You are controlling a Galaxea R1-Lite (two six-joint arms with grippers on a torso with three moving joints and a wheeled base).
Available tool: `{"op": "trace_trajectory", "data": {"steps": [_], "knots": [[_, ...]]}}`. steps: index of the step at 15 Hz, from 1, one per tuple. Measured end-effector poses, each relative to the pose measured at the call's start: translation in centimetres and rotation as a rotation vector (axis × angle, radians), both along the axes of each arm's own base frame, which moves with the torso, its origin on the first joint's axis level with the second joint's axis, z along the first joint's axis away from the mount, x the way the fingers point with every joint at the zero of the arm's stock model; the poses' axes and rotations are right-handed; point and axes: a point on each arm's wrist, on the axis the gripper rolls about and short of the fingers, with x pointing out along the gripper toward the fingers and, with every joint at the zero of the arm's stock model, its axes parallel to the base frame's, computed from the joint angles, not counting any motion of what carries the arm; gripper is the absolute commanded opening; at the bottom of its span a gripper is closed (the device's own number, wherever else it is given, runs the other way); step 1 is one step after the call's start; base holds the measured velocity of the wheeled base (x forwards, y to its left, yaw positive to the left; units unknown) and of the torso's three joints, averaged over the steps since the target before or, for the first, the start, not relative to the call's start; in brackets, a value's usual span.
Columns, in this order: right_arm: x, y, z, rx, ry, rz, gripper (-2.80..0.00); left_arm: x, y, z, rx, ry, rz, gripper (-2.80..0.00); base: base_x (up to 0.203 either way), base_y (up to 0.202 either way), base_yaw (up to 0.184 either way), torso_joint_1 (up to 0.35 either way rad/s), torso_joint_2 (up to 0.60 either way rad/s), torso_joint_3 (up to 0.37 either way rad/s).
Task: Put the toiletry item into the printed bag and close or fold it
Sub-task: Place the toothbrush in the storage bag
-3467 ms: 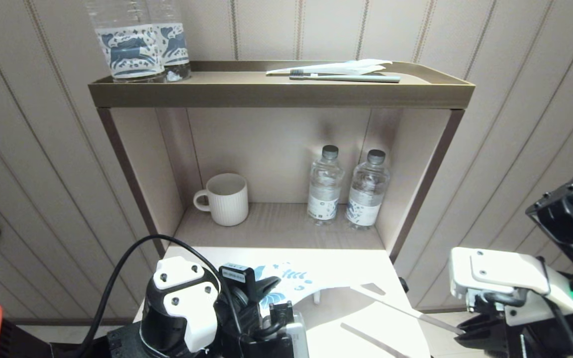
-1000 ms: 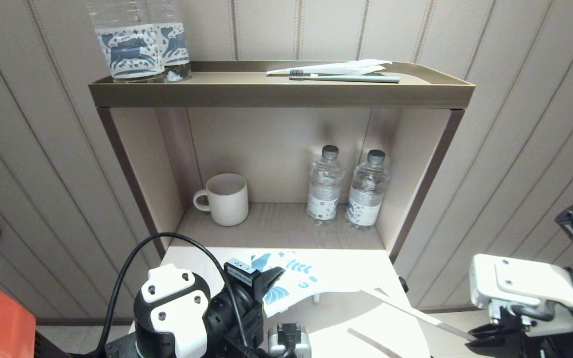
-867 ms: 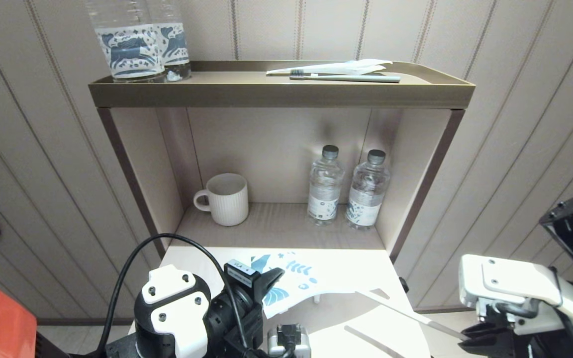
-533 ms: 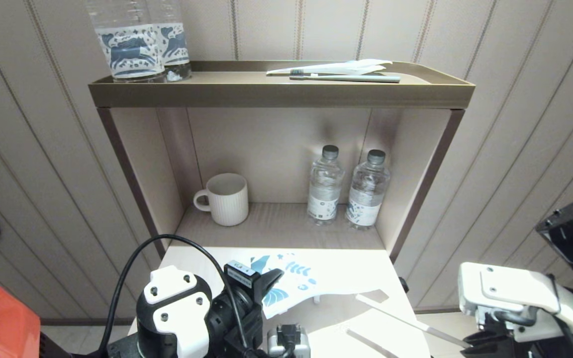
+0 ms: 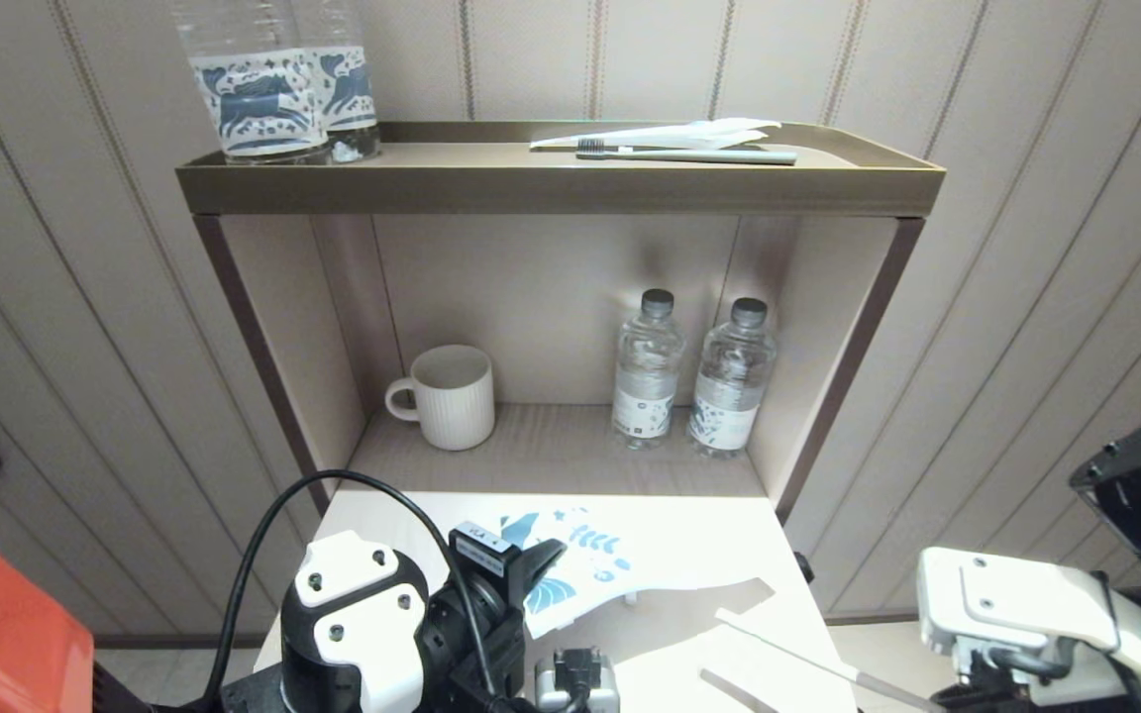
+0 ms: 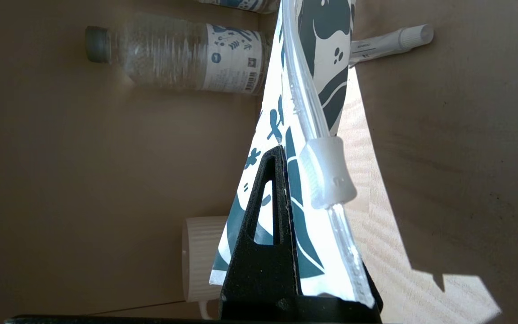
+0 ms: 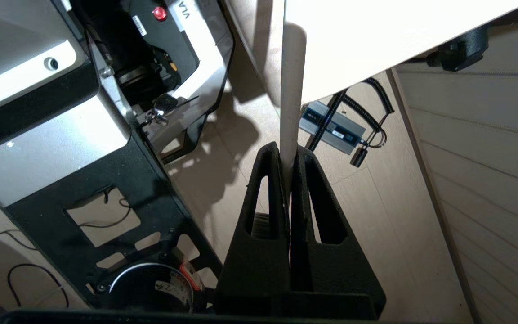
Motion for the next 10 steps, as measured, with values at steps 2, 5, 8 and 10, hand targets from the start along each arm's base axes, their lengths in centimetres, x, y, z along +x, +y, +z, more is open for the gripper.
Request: {"op": "trace_trajectory", "data": {"steps": [2,5,8,10], "knots": [[0.5,0.3,0.0,0.003,-0.006,0.0,-2.8,0.0,0.0,0.0,0.0,0.0,-0.001,-2.8,0.0,0.0,0.0,0.0,0.0,0.0],[1.1,0.7,0.0,-0.002,0.004,0.0,-2.8,0.0,0.0,0.0,0.001,0.001,-0.002,-2.8,0.0,0.0,0.0,0.0,0.0,0.0],[1.7,1.0,-0.1,-0.006,0.01,0.0,-2.8,0.0,0.0,0.0,0.001,0.001,-0.002,-2.8,0.0,0.0,0.0,0.0,0.0,0.0],[2.1,1.2,-0.1,-0.007,0.012,0.0,-2.8,0.0,0.0,-0.1,0.001,0.003,-0.002,-2.8,0.0,0.0,0.0,0.0,0.0,0.0]]}}
